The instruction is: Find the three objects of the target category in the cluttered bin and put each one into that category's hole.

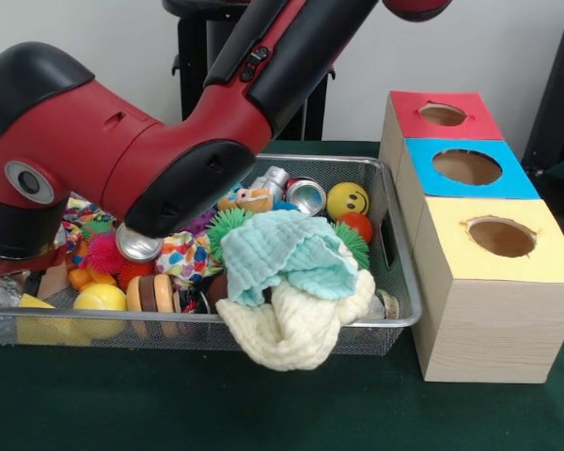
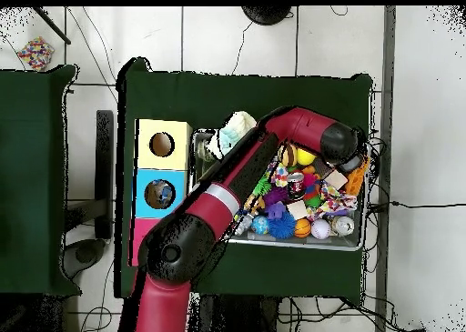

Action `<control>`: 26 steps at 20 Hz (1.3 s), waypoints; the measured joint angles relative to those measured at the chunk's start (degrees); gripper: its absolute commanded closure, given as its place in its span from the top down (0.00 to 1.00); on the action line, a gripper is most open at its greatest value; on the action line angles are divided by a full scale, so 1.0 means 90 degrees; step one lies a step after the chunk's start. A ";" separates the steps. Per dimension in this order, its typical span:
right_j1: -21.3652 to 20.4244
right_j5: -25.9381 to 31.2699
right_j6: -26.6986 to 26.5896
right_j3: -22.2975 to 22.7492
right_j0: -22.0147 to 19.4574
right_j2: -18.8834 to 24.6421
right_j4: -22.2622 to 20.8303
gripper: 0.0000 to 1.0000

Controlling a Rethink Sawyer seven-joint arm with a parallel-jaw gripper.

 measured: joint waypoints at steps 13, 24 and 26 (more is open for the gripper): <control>0.0046 0.0159 0.0000 0.0053 0.0004 -0.0045 0.0228 1.00; 0.0315 -0.0895 0.0000 -0.0013 0.0005 -0.0317 -0.0375 1.00; 0.0340 -0.0956 0.0000 -0.0036 -0.0006 -0.0349 -0.0416 1.00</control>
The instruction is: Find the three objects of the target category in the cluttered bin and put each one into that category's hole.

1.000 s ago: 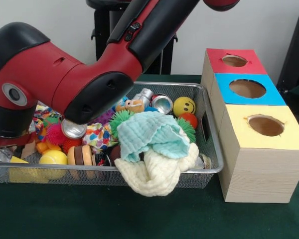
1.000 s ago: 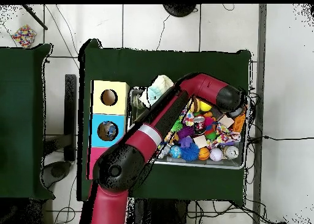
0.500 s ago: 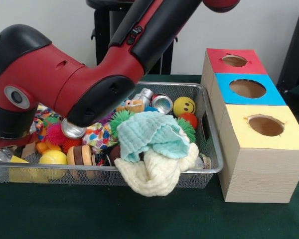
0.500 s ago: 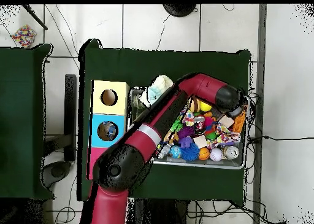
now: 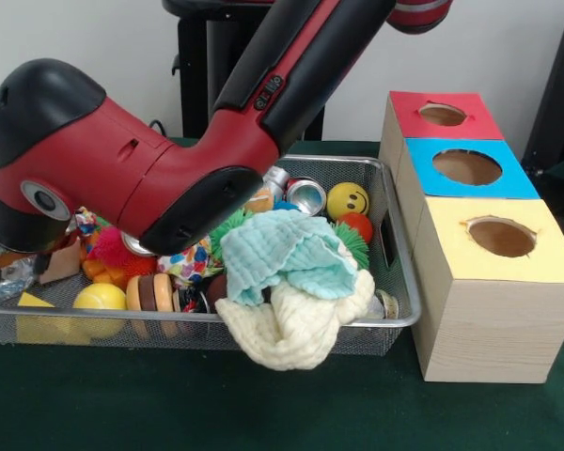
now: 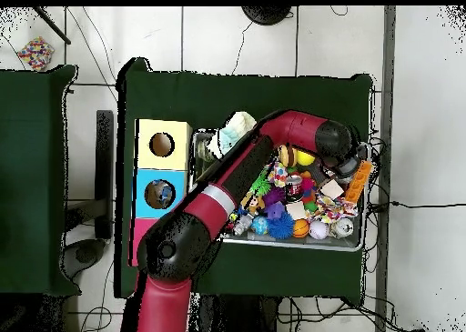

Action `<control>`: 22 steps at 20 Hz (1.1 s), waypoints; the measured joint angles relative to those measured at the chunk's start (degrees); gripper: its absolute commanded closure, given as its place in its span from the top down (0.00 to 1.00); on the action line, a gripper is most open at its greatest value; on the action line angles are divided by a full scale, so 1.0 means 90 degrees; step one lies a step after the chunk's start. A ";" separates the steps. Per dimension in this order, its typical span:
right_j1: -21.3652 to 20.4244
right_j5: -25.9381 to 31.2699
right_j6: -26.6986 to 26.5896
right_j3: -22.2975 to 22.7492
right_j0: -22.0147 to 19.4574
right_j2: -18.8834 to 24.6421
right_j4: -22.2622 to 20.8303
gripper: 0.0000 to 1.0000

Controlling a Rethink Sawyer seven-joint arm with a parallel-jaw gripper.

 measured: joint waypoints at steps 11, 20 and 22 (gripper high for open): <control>0.0153 0.0001 0.0000 -0.0353 -0.0150 -0.0066 -0.0007 1.00; 0.0170 0.0003 0.0000 -0.0353 -0.0151 -0.0066 -0.0009 1.00; 0.0170 0.0003 0.0000 -0.0353 -0.0151 -0.0066 -0.0011 1.00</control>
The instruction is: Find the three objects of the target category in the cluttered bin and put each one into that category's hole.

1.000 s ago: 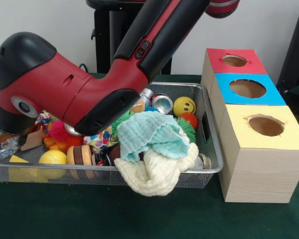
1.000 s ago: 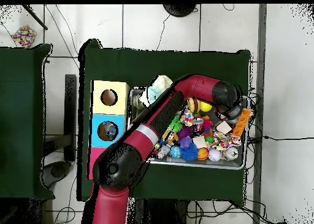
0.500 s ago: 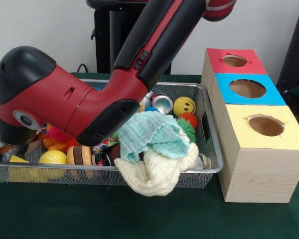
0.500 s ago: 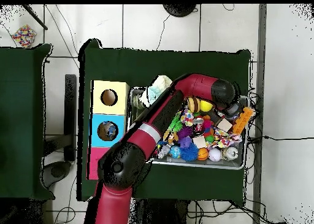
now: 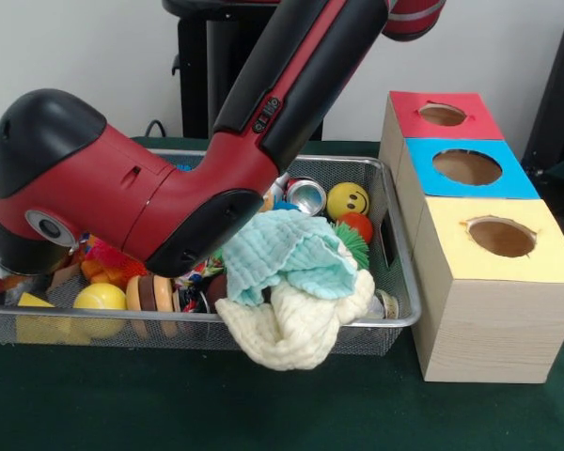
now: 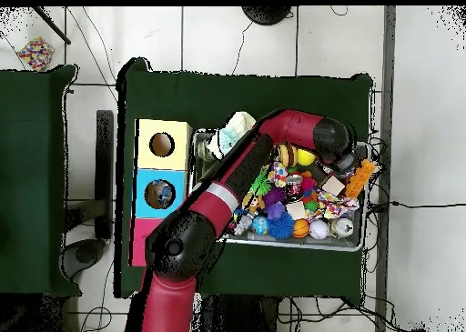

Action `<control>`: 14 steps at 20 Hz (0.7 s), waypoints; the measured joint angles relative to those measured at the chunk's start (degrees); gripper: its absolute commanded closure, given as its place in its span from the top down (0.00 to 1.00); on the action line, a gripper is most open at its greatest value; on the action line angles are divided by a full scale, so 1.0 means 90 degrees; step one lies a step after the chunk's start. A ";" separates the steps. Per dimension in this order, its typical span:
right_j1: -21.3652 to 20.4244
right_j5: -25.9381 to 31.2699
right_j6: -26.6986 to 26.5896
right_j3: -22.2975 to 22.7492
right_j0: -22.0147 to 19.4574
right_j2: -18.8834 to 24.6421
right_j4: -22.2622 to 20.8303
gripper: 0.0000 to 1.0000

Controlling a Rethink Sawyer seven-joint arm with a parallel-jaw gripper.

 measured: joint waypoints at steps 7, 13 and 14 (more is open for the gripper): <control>0.0025 -0.0001 0.0000 0.0026 0.0001 -0.0046 -0.0075 1.00; 0.0113 -0.0004 0.0000 0.0141 -0.0001 -0.0223 -0.0193 1.00; 0.0137 -0.0005 0.0001 0.0167 -0.0001 -0.0277 -0.0218 1.00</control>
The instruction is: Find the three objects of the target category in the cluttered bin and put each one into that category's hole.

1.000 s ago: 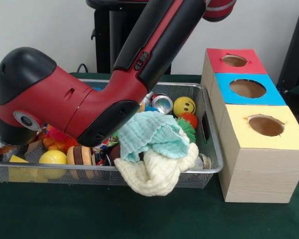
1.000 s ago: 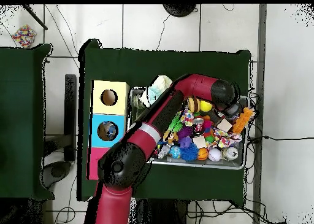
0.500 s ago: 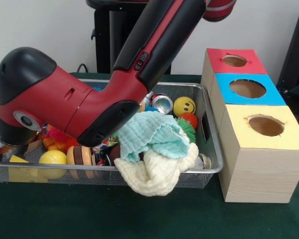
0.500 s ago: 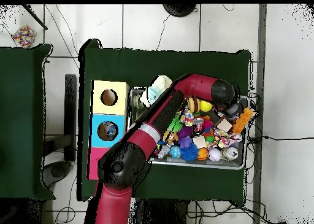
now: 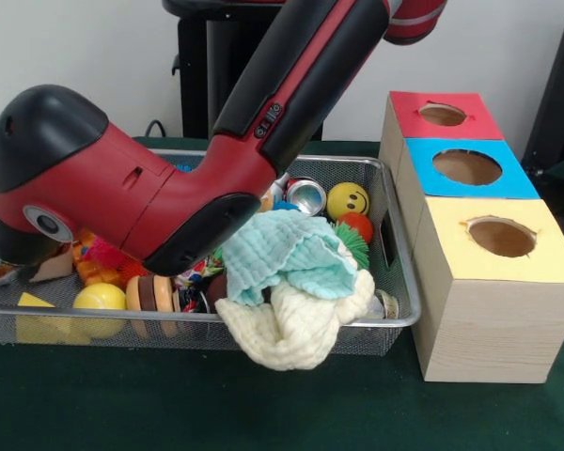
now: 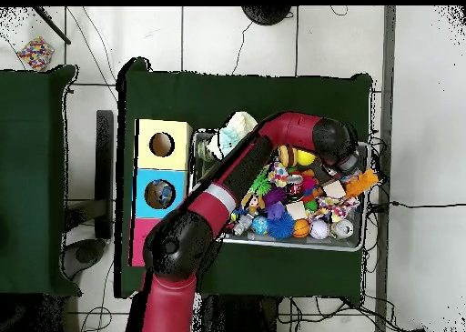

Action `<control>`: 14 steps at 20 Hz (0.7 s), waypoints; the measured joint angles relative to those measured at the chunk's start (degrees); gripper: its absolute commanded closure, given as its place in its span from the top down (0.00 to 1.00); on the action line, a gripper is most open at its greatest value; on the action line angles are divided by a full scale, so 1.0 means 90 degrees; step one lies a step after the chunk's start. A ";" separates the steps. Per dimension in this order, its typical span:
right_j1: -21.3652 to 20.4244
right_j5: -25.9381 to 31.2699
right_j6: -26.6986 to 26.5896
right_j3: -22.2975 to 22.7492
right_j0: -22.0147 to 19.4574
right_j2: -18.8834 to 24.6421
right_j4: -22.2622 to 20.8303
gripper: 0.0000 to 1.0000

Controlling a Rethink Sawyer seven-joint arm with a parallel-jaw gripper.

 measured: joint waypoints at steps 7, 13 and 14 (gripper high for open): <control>0.0068 -0.0003 0.0000 0.0090 -0.0001 -0.0223 -0.0045 1.00; 0.0079 0.0000 0.0000 0.0093 -0.0004 -0.0252 -0.0034 1.00; 0.0080 0.0000 0.0000 0.0093 -0.0004 -0.0252 -0.0033 1.00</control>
